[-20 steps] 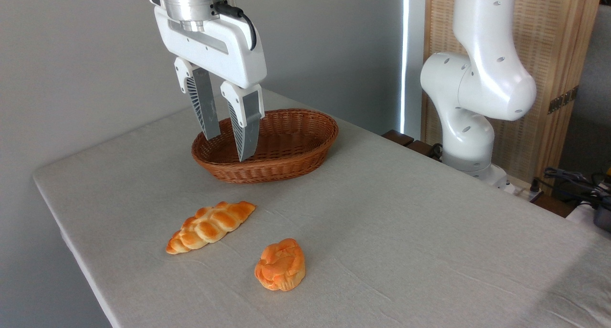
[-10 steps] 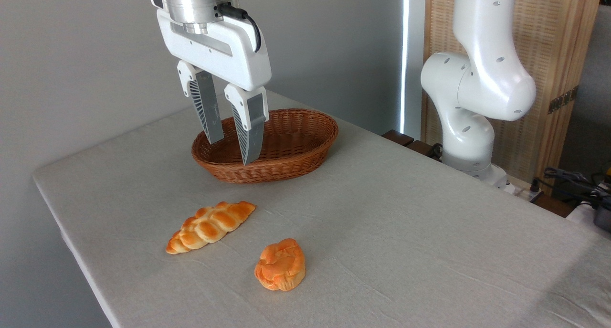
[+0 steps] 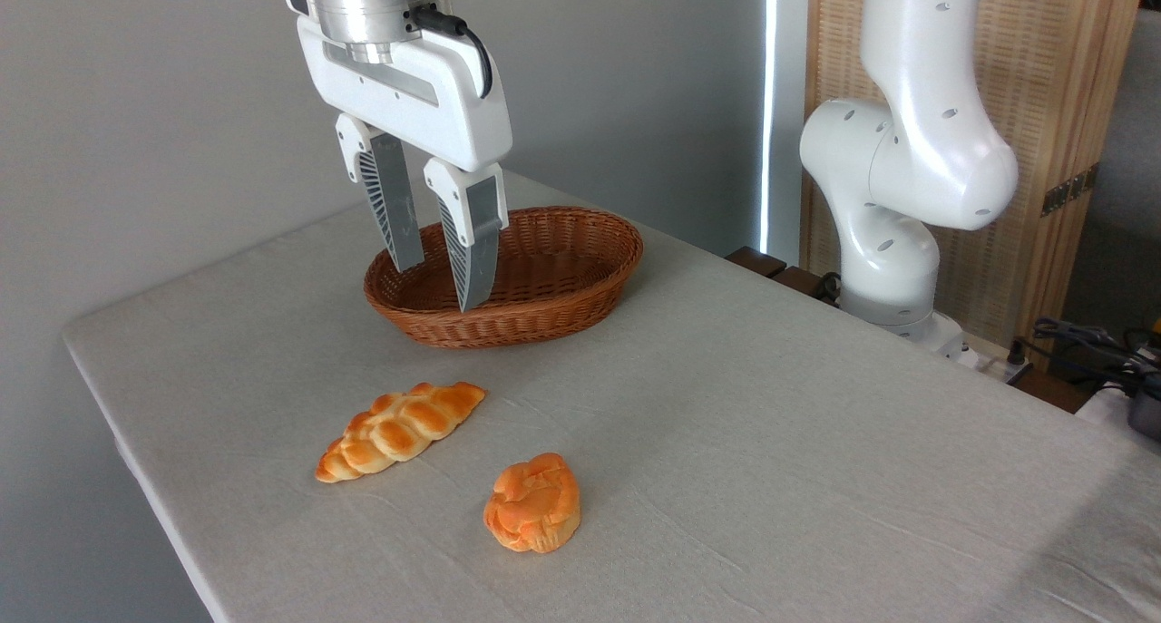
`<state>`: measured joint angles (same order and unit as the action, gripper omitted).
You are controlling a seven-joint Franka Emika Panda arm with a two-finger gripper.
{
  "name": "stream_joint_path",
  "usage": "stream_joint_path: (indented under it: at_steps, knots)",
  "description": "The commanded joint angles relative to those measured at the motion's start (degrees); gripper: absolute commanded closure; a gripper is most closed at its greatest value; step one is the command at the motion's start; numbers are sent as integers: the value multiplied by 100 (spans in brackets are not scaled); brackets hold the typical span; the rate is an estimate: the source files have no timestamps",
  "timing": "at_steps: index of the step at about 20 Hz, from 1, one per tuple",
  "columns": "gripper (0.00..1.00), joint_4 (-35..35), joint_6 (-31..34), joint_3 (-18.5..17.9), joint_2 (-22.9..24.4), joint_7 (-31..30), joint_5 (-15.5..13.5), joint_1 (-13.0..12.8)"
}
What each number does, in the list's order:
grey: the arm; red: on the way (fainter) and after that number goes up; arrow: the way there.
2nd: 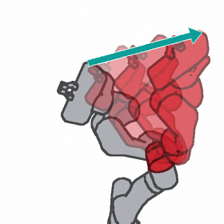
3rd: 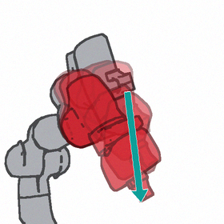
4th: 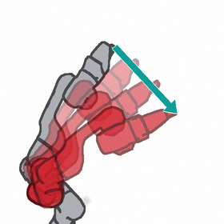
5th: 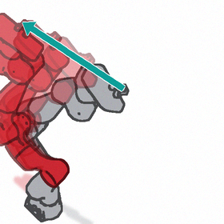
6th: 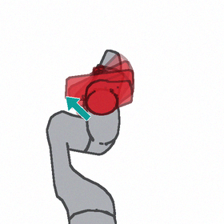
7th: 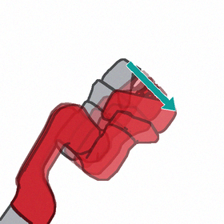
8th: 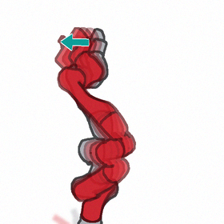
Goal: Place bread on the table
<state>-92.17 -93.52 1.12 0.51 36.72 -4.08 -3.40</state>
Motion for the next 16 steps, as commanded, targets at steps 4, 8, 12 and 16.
stream_joint_path:
  at_steps: [4,8,12,16]
  knots:
    - [0,41,123,-251,-7,81,83,-214]
    - [0,41,123,-261,-7,63,74,-232]
    - [0,50,123,-270,-7,46,74,-223]
    - [0,59,123,-314,-16,81,57,-223]
